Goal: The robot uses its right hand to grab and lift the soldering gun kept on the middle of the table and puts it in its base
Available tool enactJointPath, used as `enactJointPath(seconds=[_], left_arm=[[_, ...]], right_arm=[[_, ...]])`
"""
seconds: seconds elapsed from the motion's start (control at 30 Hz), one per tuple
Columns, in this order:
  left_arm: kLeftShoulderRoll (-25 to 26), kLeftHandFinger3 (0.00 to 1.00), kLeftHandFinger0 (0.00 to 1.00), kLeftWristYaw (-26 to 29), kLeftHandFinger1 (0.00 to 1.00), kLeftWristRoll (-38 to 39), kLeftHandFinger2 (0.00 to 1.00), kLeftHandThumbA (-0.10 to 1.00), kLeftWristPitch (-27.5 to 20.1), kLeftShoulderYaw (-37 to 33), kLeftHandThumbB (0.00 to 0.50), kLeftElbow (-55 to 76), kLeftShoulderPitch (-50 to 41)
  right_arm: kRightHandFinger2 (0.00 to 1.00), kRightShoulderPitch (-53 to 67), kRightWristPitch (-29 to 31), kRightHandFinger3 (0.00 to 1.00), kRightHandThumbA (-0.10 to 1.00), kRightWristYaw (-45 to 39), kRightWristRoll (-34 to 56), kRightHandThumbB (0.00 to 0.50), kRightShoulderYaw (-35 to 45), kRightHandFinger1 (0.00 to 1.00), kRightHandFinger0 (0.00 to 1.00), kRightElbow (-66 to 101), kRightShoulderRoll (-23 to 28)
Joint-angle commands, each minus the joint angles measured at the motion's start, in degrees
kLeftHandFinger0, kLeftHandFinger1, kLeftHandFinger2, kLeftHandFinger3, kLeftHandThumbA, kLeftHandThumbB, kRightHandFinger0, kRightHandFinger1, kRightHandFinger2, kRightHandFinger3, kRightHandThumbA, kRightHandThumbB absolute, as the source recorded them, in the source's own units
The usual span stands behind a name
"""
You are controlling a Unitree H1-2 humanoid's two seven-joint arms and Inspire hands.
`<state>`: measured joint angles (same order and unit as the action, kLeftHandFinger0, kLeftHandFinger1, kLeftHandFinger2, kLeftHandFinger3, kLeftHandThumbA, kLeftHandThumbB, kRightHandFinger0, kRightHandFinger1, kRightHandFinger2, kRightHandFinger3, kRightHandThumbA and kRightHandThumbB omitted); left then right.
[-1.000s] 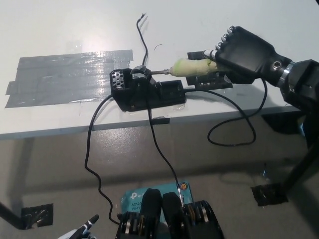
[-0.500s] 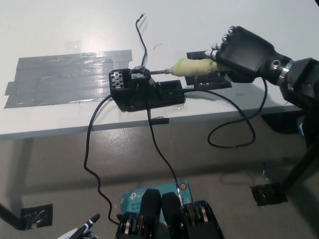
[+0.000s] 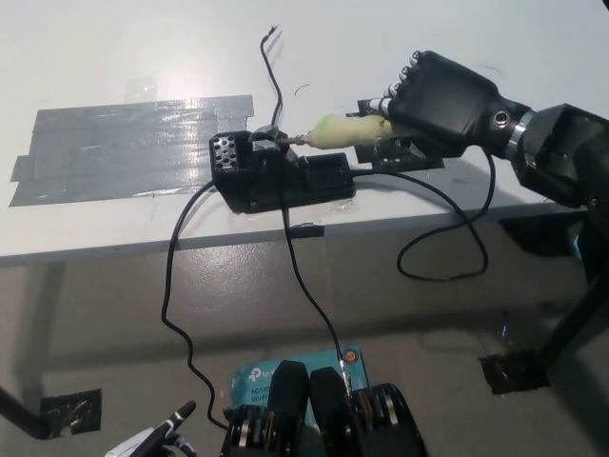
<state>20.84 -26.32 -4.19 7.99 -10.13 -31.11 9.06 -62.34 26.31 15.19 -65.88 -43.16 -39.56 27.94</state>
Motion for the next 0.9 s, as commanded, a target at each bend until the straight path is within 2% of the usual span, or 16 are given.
enactJointPath(seconds=[0.0,0.07,0.13,0.17,0.2,0.23,0.3,0.43,0.47,0.53,0.57,0.63,0.7,0.8,0.83,0.87], left_arm=[[0.06,0.36,0.00,-0.23,0.00,0.20,0.06,1.00,-0.02,-0.05,0.500,1.48,1.02],[-0.07,0.37,0.00,-0.05,0.00,-0.07,0.05,1.00,0.41,-0.23,0.500,1.93,0.85],[-0.24,0.36,0.00,0.15,0.00,-0.44,0.05,1.00,0.67,-0.48,0.500,2.36,0.89],[-0.29,0.34,0.00,0.04,0.00,-0.36,0.06,1.00,0.77,-0.49,0.500,2.39,0.97],[-0.42,0.34,0.00,-0.14,0.00,-0.25,0.06,1.00,0.97,-0.57,0.500,2.56,1.09],[-0.50,0.33,0.00,-0.06,0.00,-0.22,0.07,1.00,0.72,-0.54,0.500,2.79,1.08],[-0.67,0.31,0.00,-0.01,0.00,-0.14,0.06,1.00,1.02,-0.50,0.500,2.68,1.38],[-0.92,0.30,0.00,-0.46,0.00,0.13,0.05,1.00,1.50,-0.60,0.500,3.22,1.49],[-0.81,0.33,0.00,-0.46,0.00,-0.48,0.06,1.00,1.42,-1.11,0.500,3.51,1.52],[-0.87,0.33,0.00,-0.18,0.00,-0.67,0.07,1.00,1.84,-1.31,0.500,4.18,1.22],[-0.80,0.34,0.00,-0.11,0.00,-0.80,0.07,1.00,1.78,-1.47,0.500,4.22,1.31],[-0.85,0.34,0.00,-0.24,0.00,-0.61,0.07,1.00,2.01,-1.63,0.500,4.46,1.22],[-0.82,0.34,0.00,0.28,0.00,-0.96,0.05,1.00,2.21,-1.93,0.500,5.38,0.95],[-1.29,0.34,0.00,0.51,0.00,-1.30,0.05,1.00,2.54,-2.40,0.500,6.30,0.25],[-1.27,0.35,0.00,0.41,0.00,-1.45,0.07,1.00,2.75,-2.54,0.500,6.65,0.13],[-1.28,0.35,0.00,0.35,0.00,-1.60,0.07,1.00,2.53,-2.69,0.500,6.63,0.16]], right_arm=[[0.09,-4.51,0.62,0.51,-0.10,3.10,0.11,0.255,-1.14,0.00,0.00,-0.36,0.99],[0.00,-4.90,0.62,0.52,-0.06,3.35,-0.42,0.265,-1.44,0.00,0.00,-0.94,0.77],[0.00,-5.17,0.62,0.50,-0.06,3.60,-2.03,0.294,-1.29,0.00,0.00,-1.42,0.66],[0.09,-5.48,0.44,0.50,-0.07,2.95,-2.22,0.289,-1.30,0.00,0.00,-1.70,0.45],[0.12,-5.82,0.23,0.51,-0.08,1.72,-2.29,0.290,-1.20,0.00,0.00,-1.76,0.38],[0.13,-6.58,0.58,0.49,-0.10,4.57,-3.56,0.330,-2.09,0.00,0.00,-2.73,0.37],[0.13,-7.49,-0.10,0.46,-0.05,4.04,-3.10,0.311,-1.58,0.00,0.00,-3.76,-0.53],[0.03,-8.74,0.62,0.41,-0.10,6.20,-1.60,0.327,-1.29,0.00,0.00,-6.96,-2.13],[0.06,-8.87,0.62,0.39,-0.10,5.84,-1.33,0.313,-1.12,0.00,0.00,-6.86,-2.22],[0.19,-9.91,0.38,0.43,-0.10,6.32,-3.94,0.258,-2.59,0.01,0.00,-6.75,-2.23],[0.27,-10.02,0.15,0.44,-0.10,4.91,-3.93,0.258,-2.42,0.00,0.00,-5.67,-2.12],[0.23,-9.89,0.19,0.42,-0.10,4.76,-3.77,0.259,-2.28,0.00,0.00,-5.16,-2.00],[0.18,-10.00,0.07,0.43,-0.10,5.24,-4.08,0.276,-2.41,0.00,0.00,-5.36,-2.22],[0.10,-8.70,-1.03,0.48,-0.09,6.03,-4.97,0.352,-2.42,0.00,0.00,-4.79,-1.96],[0.07,-8.29,-1.08,0.46,-0.09,6.38,-5.02,0.398,-2.35,0.00,0.00,-4.60,-2.10],[0.05,-7.78,-0.93,0.42,-0.10,6.31,-4.03,0.418,-1.67,0.00,0.00,-4.89,-2.45]])
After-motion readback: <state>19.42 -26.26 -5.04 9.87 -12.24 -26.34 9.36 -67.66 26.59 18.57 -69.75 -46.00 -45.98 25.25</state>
